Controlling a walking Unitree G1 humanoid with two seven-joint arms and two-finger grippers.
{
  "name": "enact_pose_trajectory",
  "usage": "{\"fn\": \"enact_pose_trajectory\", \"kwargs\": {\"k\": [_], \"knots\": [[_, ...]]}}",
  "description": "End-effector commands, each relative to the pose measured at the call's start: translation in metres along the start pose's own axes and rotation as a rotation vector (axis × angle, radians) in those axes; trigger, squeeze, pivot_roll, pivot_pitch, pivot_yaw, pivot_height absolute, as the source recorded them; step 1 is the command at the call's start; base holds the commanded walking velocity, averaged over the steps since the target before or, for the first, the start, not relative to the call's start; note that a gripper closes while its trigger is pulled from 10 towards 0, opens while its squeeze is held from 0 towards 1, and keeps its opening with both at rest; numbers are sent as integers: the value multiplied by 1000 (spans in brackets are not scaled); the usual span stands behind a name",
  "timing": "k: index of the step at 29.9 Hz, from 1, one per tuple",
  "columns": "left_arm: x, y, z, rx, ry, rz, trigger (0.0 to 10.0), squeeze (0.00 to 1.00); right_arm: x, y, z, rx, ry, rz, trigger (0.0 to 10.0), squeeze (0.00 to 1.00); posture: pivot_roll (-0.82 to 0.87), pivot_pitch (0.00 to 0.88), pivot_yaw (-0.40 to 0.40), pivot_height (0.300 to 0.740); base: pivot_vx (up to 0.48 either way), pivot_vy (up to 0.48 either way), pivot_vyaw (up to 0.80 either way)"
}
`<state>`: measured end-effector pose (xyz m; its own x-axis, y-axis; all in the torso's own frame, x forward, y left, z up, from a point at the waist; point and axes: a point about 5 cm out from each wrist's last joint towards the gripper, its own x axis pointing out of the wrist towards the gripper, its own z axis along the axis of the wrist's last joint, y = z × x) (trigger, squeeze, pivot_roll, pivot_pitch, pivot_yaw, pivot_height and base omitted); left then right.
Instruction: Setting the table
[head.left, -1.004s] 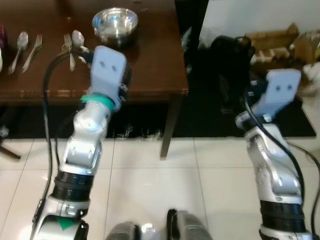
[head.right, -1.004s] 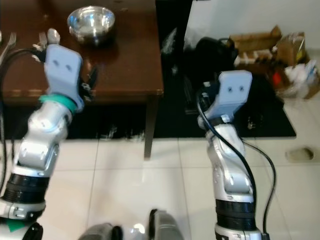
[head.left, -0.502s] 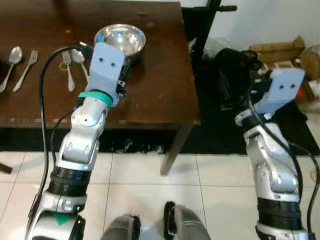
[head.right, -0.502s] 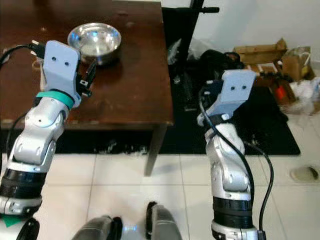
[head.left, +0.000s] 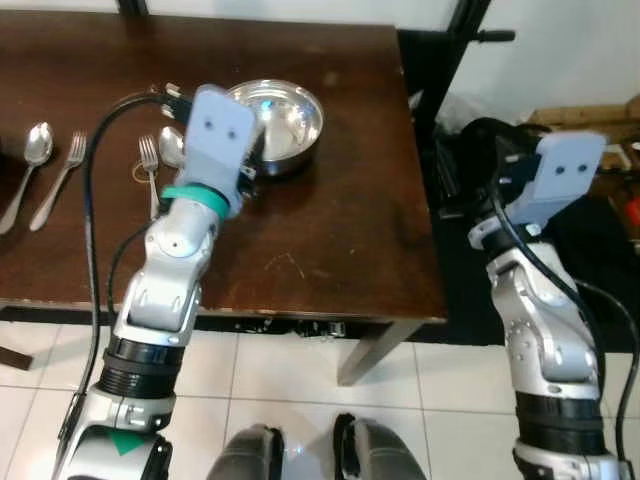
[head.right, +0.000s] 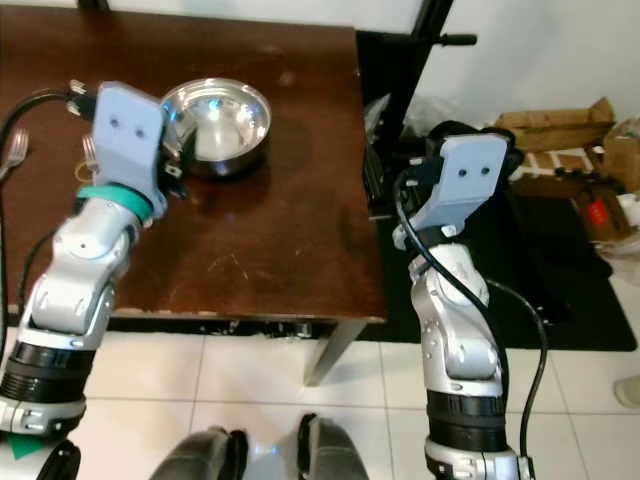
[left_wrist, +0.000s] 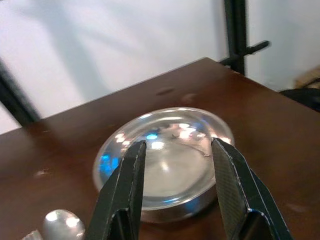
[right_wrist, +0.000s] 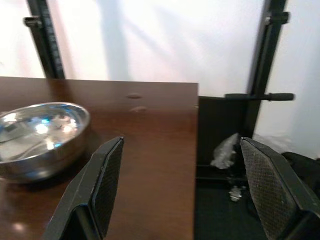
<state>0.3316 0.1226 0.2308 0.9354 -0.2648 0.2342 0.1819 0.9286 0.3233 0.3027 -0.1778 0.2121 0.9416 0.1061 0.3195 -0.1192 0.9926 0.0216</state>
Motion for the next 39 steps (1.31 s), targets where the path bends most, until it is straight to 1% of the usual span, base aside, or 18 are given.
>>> {"fn": "enact_pose_trajectory", "kwargs": {"k": [1, 8, 11, 13, 16, 18, 19, 20, 21, 22, 24, 26, 28, 30, 32, 36, 38, 39], "knots": [[-3, -4, 1, -2, -9, -25, 10000, 0, -4, -5, -4, 0, 13, -21, 10000, 0, 9, 64, 26, 740, 0, 0, 0], [-2, -7, 6, -5, -30, -61, 10000, 0, -4, -5, -3, -2, 12, -22, 10000, 0, 10, 67, 28, 740, 0, 0, 0], [-1, -5, 7, 6, -29, -68, 10000, 0, -4, -5, -4, -2, 12, -24, 10000, 0, 10, 69, 29, 740, 0, 0, 0], [0, -1, 6, 19, -18, -78, 10000, 0, -4, -5, -4, 0, 12, -23, 10000, 0, 15, 72, 29, 740, 0, 0, 0], [1, 11, -3, 66, 50, -114, 10000, 0, -3, -4, -3, 5, 11, -17, 10000, 0, 22, 77, 29, 740, 0, 0, 0], [1, 11, -3, 66, 50, -114, 10000, 0, -3, -4, -3, 5, 11, -17, 10000, 0, 22, 77, 29, 740, 0, 0, 0], [2, 16, -9, 74, 85, -133, 10000, 0, -3, -2, -3, 10, 10, -13, 10000, 0, 26, 80, 31, 740, 0, 0, 0], [2, 16, -9, 74, 85, -133, 10000, 0, -3, -2, -3, 10, 10, -13, 10000, 0, 26, 80, 31, 740, 0, 0, 0], [3, 23, -15, 91, 118, -151, 10000, 0, -2, 0, -3, 18, 8, -7, 10000, 0, 28, 85, 30, 740, 0, 0, 0], [3, 23, -15, 91, 118, -151, 10000, 0, -2, 0, -3, 18, 8, -7, 10000, 0, 28, 85, 30, 740, 0, 0, 0], [6, 31, -22, 120, 148, -184, 10000, 0, 0, 3, -4, 34, 7, 0, 10000, 0, 34, 92, 26, 740, 0, 0, 0], [6, 31, -22, 120, 148, -184, 10000, 0, 0, 3, -4, 34, 7, 0, 10000, 0, 34, 92, 26, 740, 0, 0, 0], [18, 35, -24, 162, 146, -285, 10000, 0, 3, 9, -2, 61, 3, 22, 10000, 0, 38, 121, 27, 740, 0, 0, 0], [18, 35, -24, 162, 146, -285, 10000, 0, 3, 9, -2, 61, 3, 22, 10000, 0, 38, 121, 27, 740, 0, 0, 0], [32, 42, -22, 224, 147, -354, 10000, 0, 8, 19, 5, 76, -20, 65, 10000, 0, 39, 152, 36, 740, 0, 0, 0], [35, 44, -20, 233, 147, -372, 10000, 0, 10, 21, 8, 82, -31, 82, 10000, 0, 39, 152, 36, 740, 0, 0, 0], [37, 45, -15, 270, 132, -429, 10000, 0, 15, 30, 12, 88, -37, 155, 10000, 0, 65, 187, 34, 740, 0, 0, 0], [37, 45, -15, 270, 132, -429, 10000, 0, 15, 30, 12, 88, -37, 155, 10000, 0, 65, 187, 34, 740, 0, 0, 0]]}}
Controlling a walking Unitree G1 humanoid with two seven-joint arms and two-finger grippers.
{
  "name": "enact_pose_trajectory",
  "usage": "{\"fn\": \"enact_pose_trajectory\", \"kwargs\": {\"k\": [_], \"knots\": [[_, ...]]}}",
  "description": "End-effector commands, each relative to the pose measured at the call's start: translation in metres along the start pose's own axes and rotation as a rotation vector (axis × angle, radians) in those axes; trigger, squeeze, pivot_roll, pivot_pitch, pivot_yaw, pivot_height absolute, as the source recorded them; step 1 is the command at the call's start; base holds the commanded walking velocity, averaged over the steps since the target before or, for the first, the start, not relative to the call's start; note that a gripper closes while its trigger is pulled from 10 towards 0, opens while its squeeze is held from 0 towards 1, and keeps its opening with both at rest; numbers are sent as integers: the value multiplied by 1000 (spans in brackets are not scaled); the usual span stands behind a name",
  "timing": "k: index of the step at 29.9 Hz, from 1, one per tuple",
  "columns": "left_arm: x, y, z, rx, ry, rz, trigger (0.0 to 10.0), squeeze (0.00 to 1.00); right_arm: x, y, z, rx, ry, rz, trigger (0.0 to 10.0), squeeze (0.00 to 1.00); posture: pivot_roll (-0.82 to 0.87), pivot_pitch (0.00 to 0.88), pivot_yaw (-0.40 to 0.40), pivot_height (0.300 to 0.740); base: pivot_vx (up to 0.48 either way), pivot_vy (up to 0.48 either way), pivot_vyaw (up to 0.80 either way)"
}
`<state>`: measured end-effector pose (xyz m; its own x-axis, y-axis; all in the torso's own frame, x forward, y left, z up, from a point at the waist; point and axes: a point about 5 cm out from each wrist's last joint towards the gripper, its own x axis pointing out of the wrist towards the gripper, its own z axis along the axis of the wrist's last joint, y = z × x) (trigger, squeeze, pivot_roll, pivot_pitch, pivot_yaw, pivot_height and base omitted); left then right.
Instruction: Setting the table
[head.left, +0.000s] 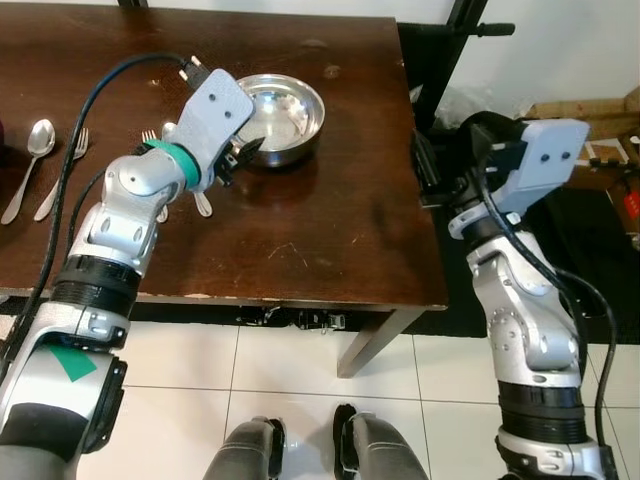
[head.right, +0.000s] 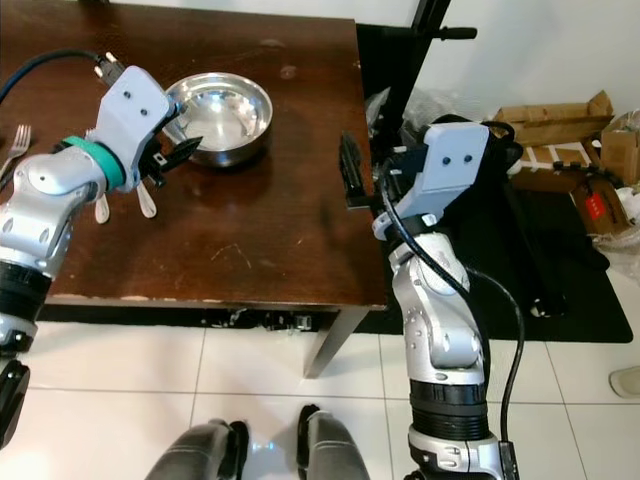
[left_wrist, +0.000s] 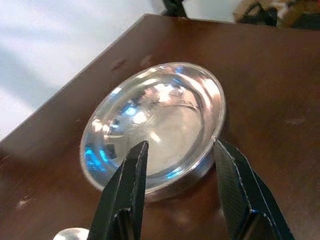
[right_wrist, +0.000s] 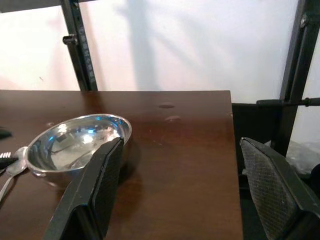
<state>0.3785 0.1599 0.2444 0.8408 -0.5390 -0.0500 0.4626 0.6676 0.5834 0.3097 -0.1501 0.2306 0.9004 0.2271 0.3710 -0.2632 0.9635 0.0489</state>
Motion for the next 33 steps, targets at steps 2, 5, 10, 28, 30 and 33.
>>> {"fn": "enact_pose_trajectory", "kwargs": {"k": [2, 5, 10, 28, 30, 33], "knots": [[-1, -2, 0, 27, 8, -69, 10000, 0, 5, 9, -2, 15, 17, 83, 10000, 0, 69, 202, 27, 740, 0, 0, 0], [-5, 4, 2, 44, 7, -104, 10000, 0, 15, 19, 2, 15, 12, 149, 10000, 0, 67, 223, 14, 740, 0, 0, 0], [-5, 10, 4, 43, -1, -138, 10000, 0, 23, 22, 7, 20, -6, 150, 10000, 0, 70, 233, 17, 740, 0, 0, 0], [41, -10, 8, 92, 80, -253, 10000, 0, 17, 9, 7, 26, -15, 64, 10000, 0, 25, 217, 38, 740, 0, 0, 0], [42, -12, 7, 105, 91, -257, 10000, 0, 17, 9, 7, 24, -16, 64, 10000, 0, 24, 216, 39, 740, 0, 0, 0], [43, -14, 6, 122, 101, -259, 10000, 0, 17, 8, 7, 23, -16, 63, 10000, 0, 22, 213, 39, 740, 0, 0, 0]]}}
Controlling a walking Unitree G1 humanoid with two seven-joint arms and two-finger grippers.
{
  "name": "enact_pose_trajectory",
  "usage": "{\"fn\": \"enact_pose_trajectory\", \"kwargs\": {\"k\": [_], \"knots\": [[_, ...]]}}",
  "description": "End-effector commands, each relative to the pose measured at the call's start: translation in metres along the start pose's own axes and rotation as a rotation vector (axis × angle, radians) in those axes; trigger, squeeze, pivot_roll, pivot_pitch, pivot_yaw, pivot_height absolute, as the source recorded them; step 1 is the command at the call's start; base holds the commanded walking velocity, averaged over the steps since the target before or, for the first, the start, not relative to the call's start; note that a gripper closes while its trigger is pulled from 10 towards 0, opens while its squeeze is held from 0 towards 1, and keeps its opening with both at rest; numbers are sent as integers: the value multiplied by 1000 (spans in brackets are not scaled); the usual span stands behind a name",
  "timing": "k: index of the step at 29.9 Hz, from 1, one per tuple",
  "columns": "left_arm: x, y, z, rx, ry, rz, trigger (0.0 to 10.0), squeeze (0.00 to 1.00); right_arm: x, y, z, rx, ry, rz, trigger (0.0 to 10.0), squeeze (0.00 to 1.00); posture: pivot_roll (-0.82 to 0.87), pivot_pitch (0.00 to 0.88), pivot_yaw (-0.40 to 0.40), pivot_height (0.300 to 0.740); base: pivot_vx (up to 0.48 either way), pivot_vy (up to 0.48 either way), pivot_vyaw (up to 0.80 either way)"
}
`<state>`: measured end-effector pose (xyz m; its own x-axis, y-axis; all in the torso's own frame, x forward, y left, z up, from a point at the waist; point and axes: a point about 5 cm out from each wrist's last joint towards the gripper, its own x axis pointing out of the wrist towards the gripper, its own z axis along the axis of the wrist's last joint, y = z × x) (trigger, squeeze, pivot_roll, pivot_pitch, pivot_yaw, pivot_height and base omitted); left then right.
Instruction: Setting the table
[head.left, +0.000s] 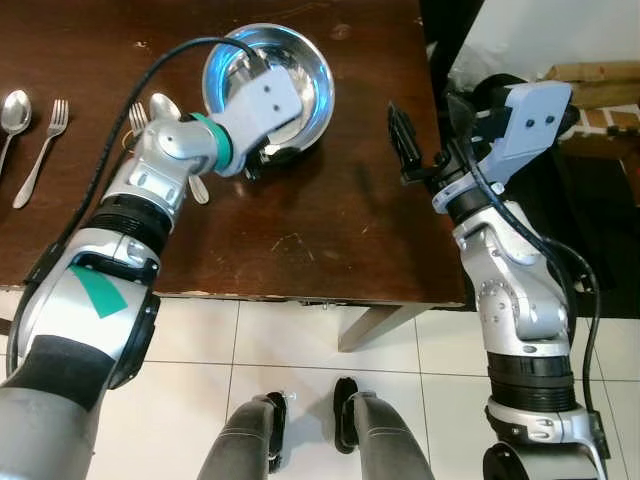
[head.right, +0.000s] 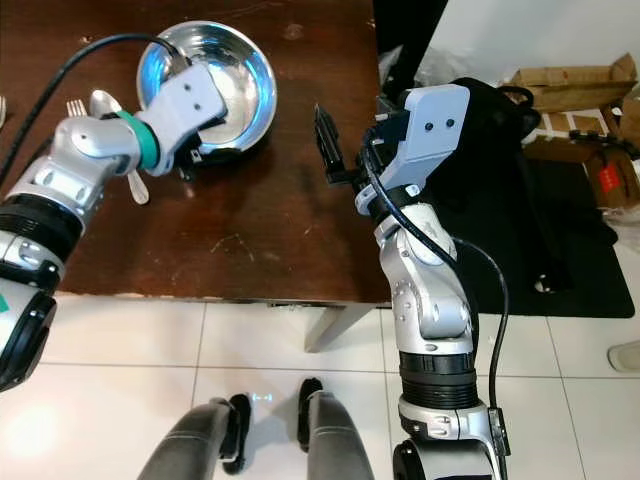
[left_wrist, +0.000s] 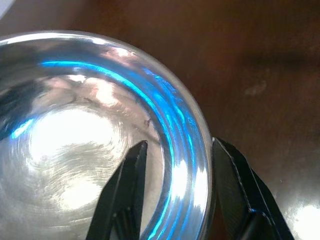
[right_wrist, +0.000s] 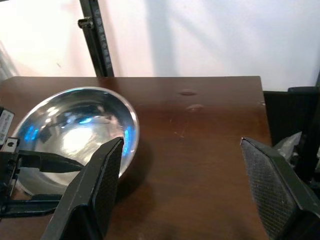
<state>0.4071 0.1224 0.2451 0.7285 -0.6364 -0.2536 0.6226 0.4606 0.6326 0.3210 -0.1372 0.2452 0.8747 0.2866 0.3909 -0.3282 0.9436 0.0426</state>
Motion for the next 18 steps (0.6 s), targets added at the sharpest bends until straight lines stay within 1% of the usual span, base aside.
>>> {"fn": "enact_pose_trajectory", "kwargs": {"k": [1, 4, 5, 7, 9, 10, 11, 16, 18], "knots": [[2, -3, -2, 29, 11, -21, 10000, 0, -3, -2, 0, -2, -1, -10, 10000, 0, 11, 206, 44, 740, 0, 0, 0], [2, 0, 3, 27, -15, -15, 10000, 0, -4, -2, 0, -3, -1, -14, 10000, 0, 10, 205, 43, 740, 0, 0, 0], [1, 5, 10, 35, -50, -1, 10000, 0, -5, -3, 0, -5, 0, -19, 10000, 0, 15, 197, 39, 740, 0, 0, 0], [1, 5, 10, 35, -50, -1, 10000, 0, -5, -3, 0, -5, 0, -19, 10000, 0, 15, 197, 39, 740, 0, 0, 0], [-4, 14, 22, 75, -109, 22, 10000, 0, -6, -5, -1, -4, 2, -25, 10000, 0, 25, 176, 30, 740, 0, 0, 0], [-4, 14, 22, 75, -109, 22, 10000, 0, -6, -5, -1, -4, 2, -25, 10000, 0, 25, 176, 30, 740, 0, 0, 0], [-5, 16, 25, 94, -126, 27, 10000, 0, -6, -6, -2, -4, 3, -26, 10000, 0, 28, 172, 28, 740, 0, 0, 0], [-8, 17, 25, 130, -125, 20, 10000, 0, -4, -6, -2, -1, 1, -20, 10000, 0, 35, 164, 25, 740, 0, 0, 0], [-10, 15, 15, 136, -75, 9, 10000, 0, -2, -3, -3, 3, 0, -10, 10000, 0, 36, 159, 21, 740, 0, 0, 0]]}}
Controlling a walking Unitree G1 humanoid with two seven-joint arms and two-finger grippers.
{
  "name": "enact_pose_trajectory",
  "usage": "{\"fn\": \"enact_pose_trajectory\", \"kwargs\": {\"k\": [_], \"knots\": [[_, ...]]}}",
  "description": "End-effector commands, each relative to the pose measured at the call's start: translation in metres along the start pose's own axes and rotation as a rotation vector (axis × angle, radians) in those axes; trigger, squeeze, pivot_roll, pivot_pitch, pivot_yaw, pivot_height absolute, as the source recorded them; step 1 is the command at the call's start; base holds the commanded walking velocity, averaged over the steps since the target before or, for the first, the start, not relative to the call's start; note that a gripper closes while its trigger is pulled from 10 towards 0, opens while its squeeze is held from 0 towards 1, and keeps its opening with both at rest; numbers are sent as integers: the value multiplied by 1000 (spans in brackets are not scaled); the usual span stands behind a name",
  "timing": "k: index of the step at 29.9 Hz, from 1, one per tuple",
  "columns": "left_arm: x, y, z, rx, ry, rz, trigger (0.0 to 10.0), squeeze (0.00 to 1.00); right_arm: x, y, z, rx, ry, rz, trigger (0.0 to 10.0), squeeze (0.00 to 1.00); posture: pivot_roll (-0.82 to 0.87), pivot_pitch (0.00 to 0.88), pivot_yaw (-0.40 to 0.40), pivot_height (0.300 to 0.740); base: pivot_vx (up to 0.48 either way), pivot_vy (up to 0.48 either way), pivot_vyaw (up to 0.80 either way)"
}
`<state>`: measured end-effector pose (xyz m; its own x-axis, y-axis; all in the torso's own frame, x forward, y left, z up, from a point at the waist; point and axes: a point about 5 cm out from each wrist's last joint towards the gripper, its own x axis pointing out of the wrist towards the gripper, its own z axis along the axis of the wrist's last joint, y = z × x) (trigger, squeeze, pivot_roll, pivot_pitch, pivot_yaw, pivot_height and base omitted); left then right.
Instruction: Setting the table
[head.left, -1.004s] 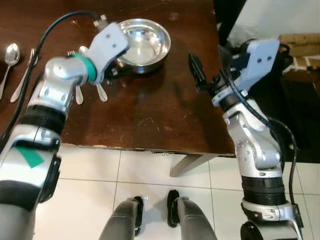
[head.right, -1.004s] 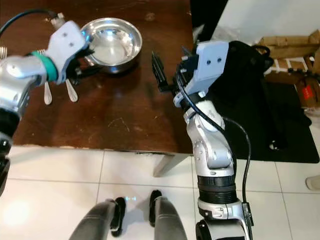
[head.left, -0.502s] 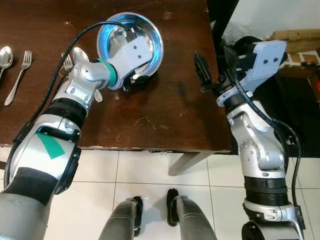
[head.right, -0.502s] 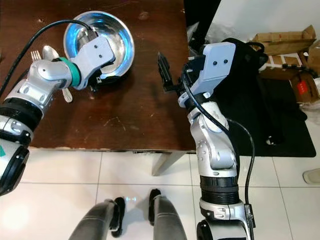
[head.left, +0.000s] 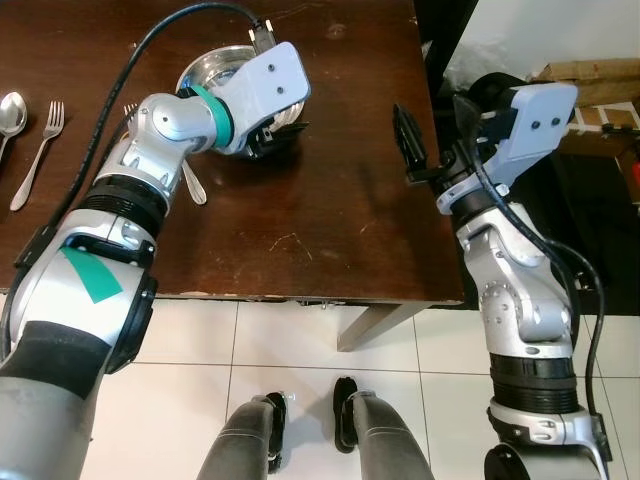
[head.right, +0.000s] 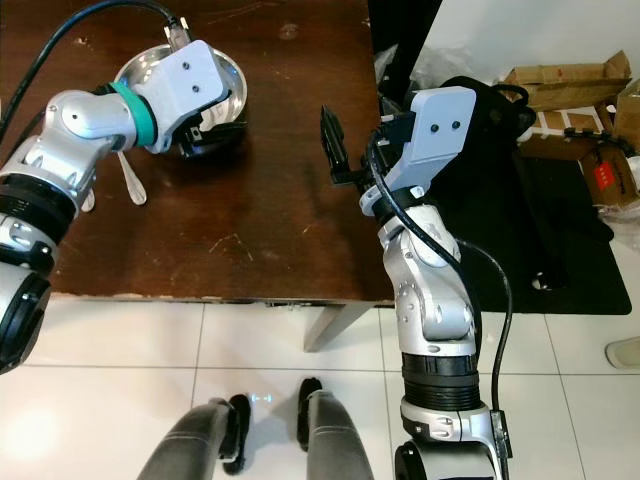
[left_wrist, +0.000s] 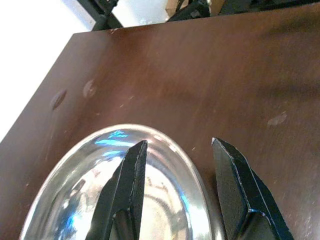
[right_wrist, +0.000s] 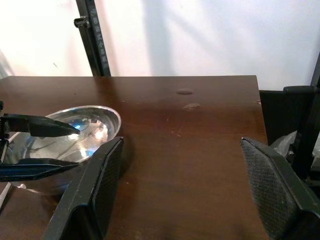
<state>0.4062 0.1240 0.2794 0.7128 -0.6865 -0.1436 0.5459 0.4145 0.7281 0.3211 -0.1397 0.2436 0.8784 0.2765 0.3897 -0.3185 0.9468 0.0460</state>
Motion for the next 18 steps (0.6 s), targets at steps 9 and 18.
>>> {"fn": "enact_pose_trajectory", "kwargs": {"k": [9, 18], "knots": [[-5, -17, -30, -77, 116, -77, 10000, 0, -1, 0, -3, 5, 3, 6, 10000, 0, 33, 155, 20, 740, 0, 0, 0], [-13, -25, -56, 65, 279, -25, 10000, 0, 0, 0, -4, 6, 5, 6, 10000, 0, 33, 151, 17, 740, 0, 0, 0]]}}
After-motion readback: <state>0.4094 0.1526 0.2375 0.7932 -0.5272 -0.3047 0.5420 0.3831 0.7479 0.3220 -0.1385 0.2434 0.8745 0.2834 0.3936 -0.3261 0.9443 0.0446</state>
